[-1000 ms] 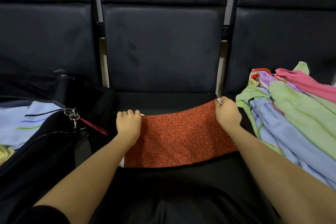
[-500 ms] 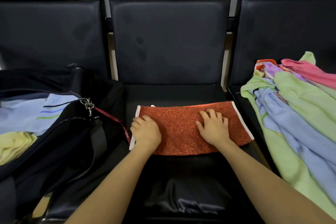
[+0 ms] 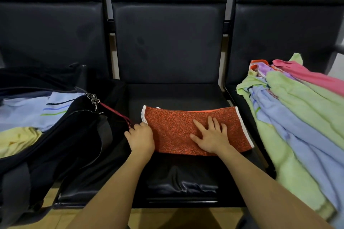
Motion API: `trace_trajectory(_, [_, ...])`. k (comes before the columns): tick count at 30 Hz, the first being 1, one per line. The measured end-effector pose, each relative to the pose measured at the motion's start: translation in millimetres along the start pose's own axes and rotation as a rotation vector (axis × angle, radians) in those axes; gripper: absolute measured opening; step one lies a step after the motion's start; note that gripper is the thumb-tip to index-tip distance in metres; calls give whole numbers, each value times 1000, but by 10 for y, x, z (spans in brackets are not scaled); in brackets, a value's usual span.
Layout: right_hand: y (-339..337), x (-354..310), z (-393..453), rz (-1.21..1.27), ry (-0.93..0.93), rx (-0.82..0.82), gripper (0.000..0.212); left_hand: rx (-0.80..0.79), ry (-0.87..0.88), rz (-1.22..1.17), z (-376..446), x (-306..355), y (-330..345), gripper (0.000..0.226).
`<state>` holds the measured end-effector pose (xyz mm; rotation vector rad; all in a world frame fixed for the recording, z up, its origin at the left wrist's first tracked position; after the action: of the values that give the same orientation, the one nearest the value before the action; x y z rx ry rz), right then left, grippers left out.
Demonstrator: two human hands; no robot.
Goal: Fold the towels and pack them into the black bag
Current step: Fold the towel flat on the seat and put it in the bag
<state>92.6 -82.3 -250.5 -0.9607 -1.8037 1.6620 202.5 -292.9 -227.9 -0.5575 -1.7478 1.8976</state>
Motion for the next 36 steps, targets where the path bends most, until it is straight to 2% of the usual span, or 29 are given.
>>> trace_trajectory(4, [132,-125,34,-8,-14,-98,68,56,85,-190,27,6,-285,29])
trace_trajectory(10, [356,-685,217,159,-59,-199,70,336,341,-341,-50,14,-921,24])
trace_trajectory(14, [352,-1039,362,353,-107,-136,66,257,394,-483,-90,54,-923,22])
trace_trajectory(16, [247,-1043,427,483,-121,-29,58,235,423,-555,-153,110,-918,25])
trace_trajectory(18, [53,-894,412,617,-100,137,40,195,432,-594,-208,198,-896,24])
trace_trajectory(20, [-159,-625,291,609,-14,291,24,179,458,-633,-272,318,-880,23])
trace_trajectory(22, [-349,-381,127,492,63,368,35,178,485,-696,-359,440,-886,23])
trace_trajectory(24, [-426,-206,0,409,109,336,40,177,503,-744,-448,576,-890,22])
trace_trajectory(27, [-321,17,-110,444,169,242,43,92,559,-819,-599,805,-854,25])
trace_trajectory(30, [-198,190,-182,522,267,191,58,-246,630,-699,-778,1080,-492,47])
trace_trajectory(32, [-148,236,-213,562,297,165,69,-416,662,-536,-892,1123,-227,50])
trace_trajectory(34, [-135,203,-225,534,271,136,76,-450,666,-476,-912,1076,-150,37])
trace_trajectory(36, [-149,112,-236,400,217,95,78,-402,559,-501,-772,967,-184,30])
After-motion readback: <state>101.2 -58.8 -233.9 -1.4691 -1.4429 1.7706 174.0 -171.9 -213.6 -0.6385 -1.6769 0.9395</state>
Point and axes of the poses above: each hand's wrist, its own z-axis towards the middle knuckle, its own y-axis out of the palm, x = y × z, the point moved 10 cm from there along z, towards the middle knuckle, and after that the axes turned 12 degrees about -y, right-handed, at the moved point
